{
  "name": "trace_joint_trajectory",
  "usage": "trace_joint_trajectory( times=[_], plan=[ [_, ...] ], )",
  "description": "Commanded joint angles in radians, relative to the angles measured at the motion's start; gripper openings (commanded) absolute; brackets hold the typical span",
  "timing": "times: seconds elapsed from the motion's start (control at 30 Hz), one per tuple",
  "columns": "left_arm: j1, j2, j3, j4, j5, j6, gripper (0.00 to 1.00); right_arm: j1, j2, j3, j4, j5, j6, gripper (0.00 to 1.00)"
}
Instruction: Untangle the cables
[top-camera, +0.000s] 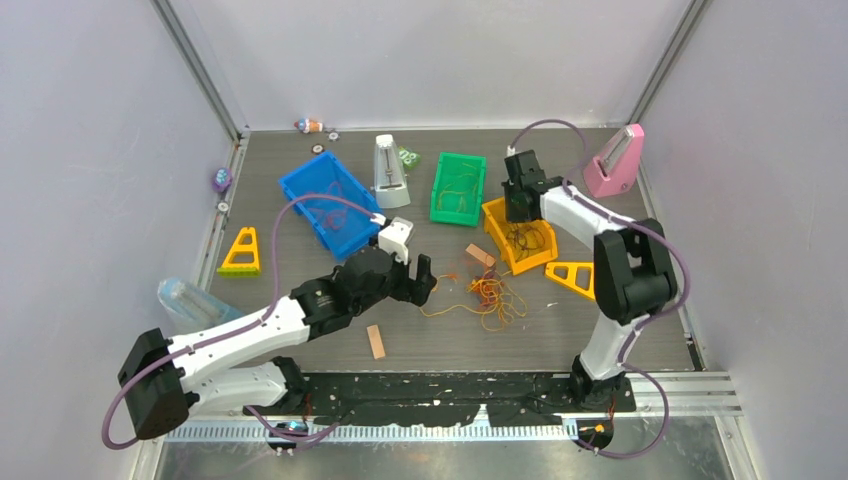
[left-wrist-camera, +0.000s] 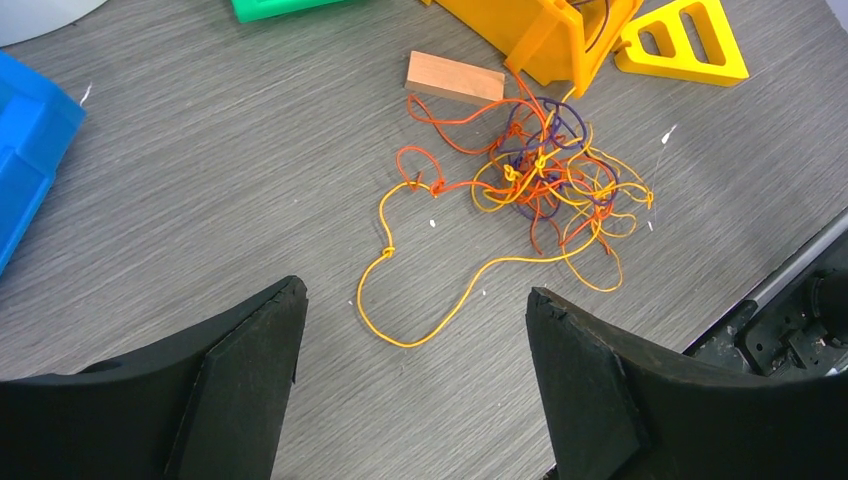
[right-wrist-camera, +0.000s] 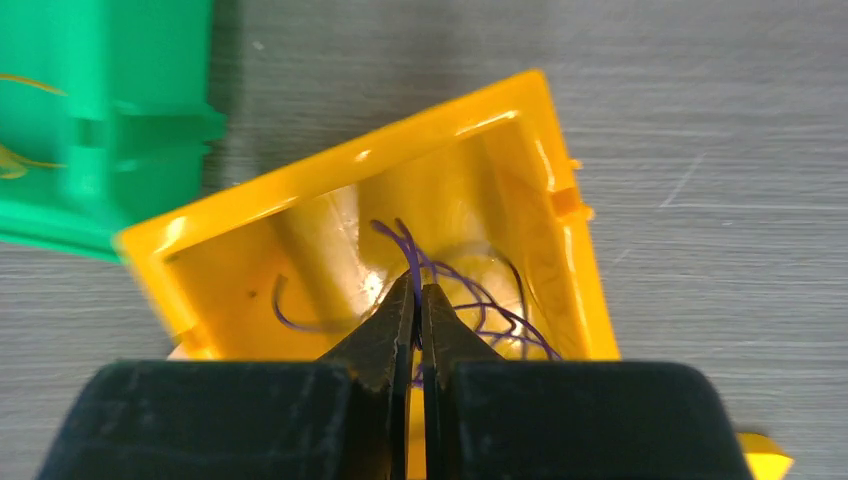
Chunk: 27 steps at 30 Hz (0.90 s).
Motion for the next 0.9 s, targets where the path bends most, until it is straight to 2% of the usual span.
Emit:
trace_joint_trajectory(
  times=[0.0, 0.07, 0.13, 0.17, 0.2, 0.23, 0.33, 0.37, 0.47, 0.57, 0.77, 0.87],
  plan=[
    [0.003, 0.026, 0.035, -0.007, 0.029, 0.006, 0.84, -0.029, 0.081, 0.02, -0.015, -0.084, 0.077, 0.07],
    [0.004, 0.07, 0.066, -0.046, 0.046, 0.009, 0.86, -0.035, 0.092, 0.028, -0.016, -0.094, 0.079, 0.14],
    [0.003, 0.12, 0.098, -0.075, 0.048, 0.003, 0.89, -0.037, 0.073, 0.036, -0.025, -0.096, 0.073, 0.27],
    [0.004, 0.144, 0.113, -0.081, 0.049, -0.003, 0.93, -0.038, 0.044, 0.038, -0.028, -0.097, 0.07, 0.39],
    [0.006, 0.169, 0.127, -0.084, 0.05, -0.011, 0.98, -0.037, 0.027, 0.036, -0.03, -0.099, 0.068, 0.45],
    [0.008, 0.194, 0.142, -0.084, 0.051, -0.025, 0.99, -0.036, -0.016, 0.034, -0.031, -0.103, 0.067, 0.56],
    [0.009, 0.274, 0.193, -0.076, 0.078, -0.049, 1.0, -0.037, -0.124, 0.031, -0.053, -0.095, 0.061, 0.72],
    [0.01, 0.296, 0.208, -0.071, 0.09, -0.055, 1.0, -0.037, -0.144, 0.029, -0.061, -0.094, 0.06, 0.81],
    [0.009, 0.365, 0.25, -0.04, 0.141, -0.06, 1.0, -0.035, -0.255, -0.025, -0.074, -0.121, 0.075, 0.96],
    [0.01, 0.444, 0.299, -0.017, 0.18, -0.055, 0.99, -0.026, -0.349, -0.109, -0.053, -0.186, 0.108, 0.96],
    [0.033, 0.548, 0.328, 0.01, 0.238, -0.086, 0.86, 0.013, -0.588, -0.377, -0.002, -0.334, 0.165, 0.99],
    [0.059, 0.539, 0.275, 0.077, 0.281, -0.133, 0.82, 0.034, -0.69, -0.474, 0.012, -0.404, 0.179, 0.92]
  ],
)
